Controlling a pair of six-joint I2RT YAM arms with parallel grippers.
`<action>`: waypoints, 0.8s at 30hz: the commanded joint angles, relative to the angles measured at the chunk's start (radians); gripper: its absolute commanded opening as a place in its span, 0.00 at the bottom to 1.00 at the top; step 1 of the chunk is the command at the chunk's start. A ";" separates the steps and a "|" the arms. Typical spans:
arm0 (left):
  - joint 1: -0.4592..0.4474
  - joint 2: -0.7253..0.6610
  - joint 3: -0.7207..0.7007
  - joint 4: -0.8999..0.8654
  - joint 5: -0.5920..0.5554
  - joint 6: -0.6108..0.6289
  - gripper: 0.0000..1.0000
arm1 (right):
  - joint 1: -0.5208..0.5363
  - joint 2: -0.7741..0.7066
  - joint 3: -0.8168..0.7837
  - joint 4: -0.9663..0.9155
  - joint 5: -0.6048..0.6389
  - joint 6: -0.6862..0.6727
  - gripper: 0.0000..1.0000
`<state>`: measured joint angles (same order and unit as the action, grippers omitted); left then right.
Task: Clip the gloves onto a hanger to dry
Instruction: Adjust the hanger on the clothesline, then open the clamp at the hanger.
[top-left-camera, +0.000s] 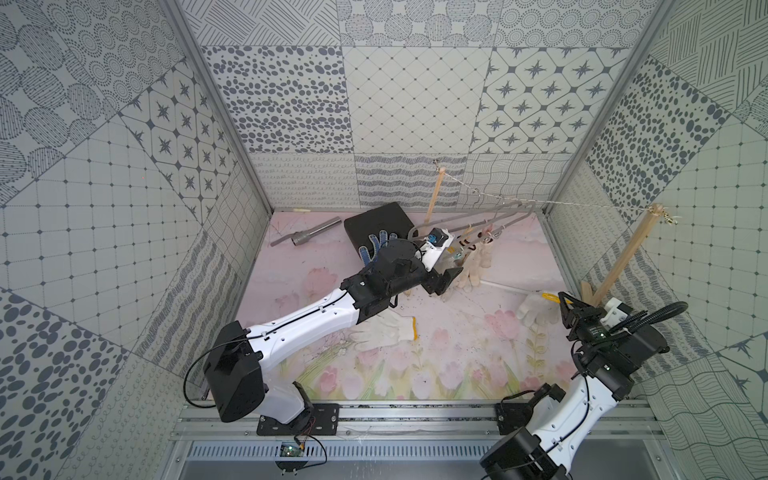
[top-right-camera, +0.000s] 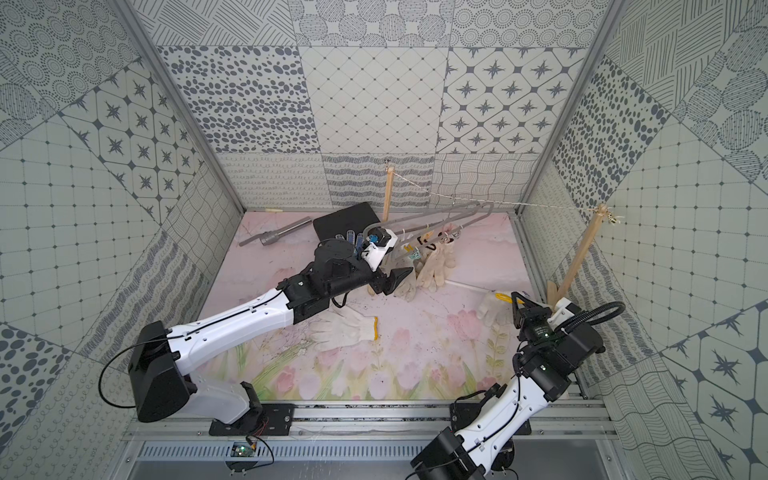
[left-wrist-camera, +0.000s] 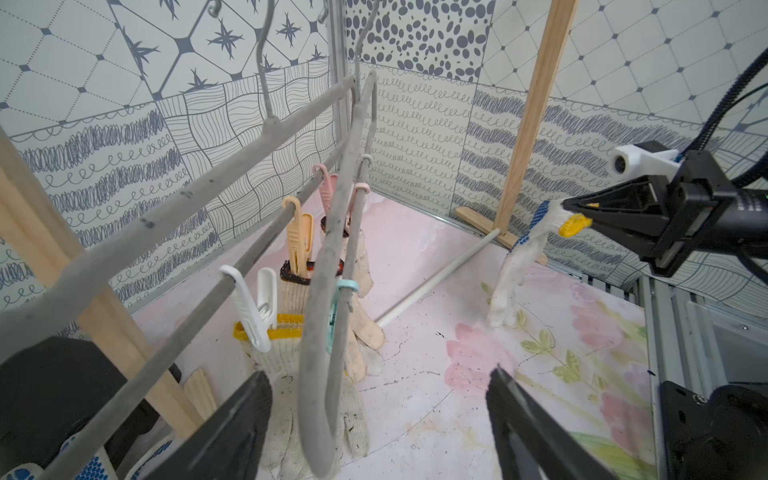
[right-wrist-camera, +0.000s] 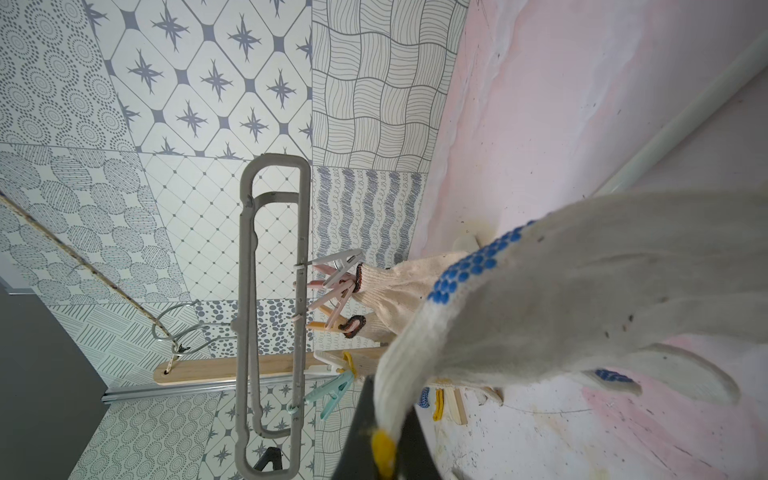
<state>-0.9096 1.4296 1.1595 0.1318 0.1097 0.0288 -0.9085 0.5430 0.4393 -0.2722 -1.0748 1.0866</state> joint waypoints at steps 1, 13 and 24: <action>0.009 -0.069 -0.061 0.059 0.048 0.013 0.84 | 0.064 -0.008 0.008 0.011 0.042 -0.032 0.00; 0.116 -0.109 -0.306 0.279 0.249 0.161 0.88 | 0.332 0.069 0.083 0.025 0.184 -0.076 0.00; 0.245 0.151 -0.247 0.579 0.619 0.273 0.86 | 0.399 0.069 0.058 0.073 0.218 -0.044 0.00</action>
<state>-0.6960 1.5120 0.8654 0.4808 0.4595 0.2020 -0.5156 0.6151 0.4973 -0.2722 -0.8700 1.0370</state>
